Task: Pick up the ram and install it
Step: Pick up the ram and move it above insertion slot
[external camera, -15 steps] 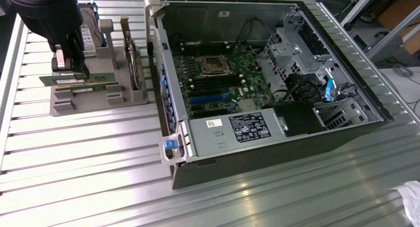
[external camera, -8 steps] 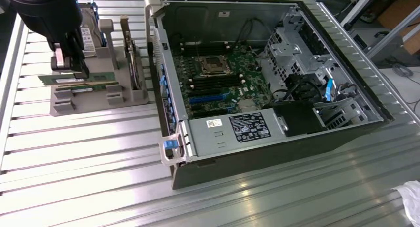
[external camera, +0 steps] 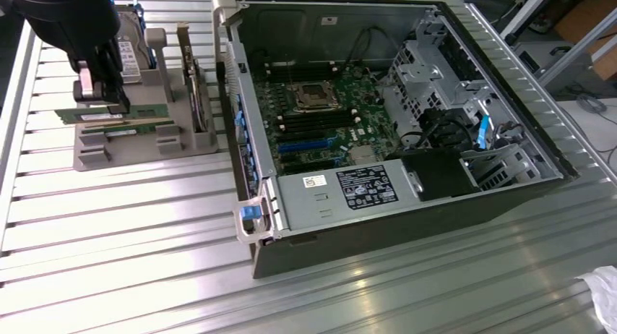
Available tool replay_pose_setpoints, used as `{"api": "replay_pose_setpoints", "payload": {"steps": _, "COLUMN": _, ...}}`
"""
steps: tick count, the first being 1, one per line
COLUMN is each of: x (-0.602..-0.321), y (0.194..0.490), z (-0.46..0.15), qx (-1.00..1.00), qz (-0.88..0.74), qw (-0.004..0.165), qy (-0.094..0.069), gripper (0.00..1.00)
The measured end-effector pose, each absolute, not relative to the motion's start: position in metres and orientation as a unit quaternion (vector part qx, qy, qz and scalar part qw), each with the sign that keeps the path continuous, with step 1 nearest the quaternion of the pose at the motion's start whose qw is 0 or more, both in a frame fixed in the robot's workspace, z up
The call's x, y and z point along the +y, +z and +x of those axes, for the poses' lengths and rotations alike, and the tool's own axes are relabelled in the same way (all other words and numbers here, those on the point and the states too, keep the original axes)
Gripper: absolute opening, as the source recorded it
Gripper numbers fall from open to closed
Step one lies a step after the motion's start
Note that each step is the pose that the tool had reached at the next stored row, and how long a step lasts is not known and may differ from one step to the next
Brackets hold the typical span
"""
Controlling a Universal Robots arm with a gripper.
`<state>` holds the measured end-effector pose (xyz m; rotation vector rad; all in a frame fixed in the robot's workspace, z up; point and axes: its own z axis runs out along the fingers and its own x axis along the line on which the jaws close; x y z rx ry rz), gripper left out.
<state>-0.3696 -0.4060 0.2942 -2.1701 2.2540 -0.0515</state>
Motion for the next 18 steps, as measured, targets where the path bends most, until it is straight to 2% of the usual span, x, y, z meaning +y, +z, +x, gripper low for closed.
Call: {"api": "replay_pose_setpoints", "payload": {"steps": 18, "x": -0.406, "y": 0.3016, "z": -0.3696, "qx": 0.72, "qz": -0.693, "qw": 0.006, "qy": -0.016, "gripper": 0.12}}
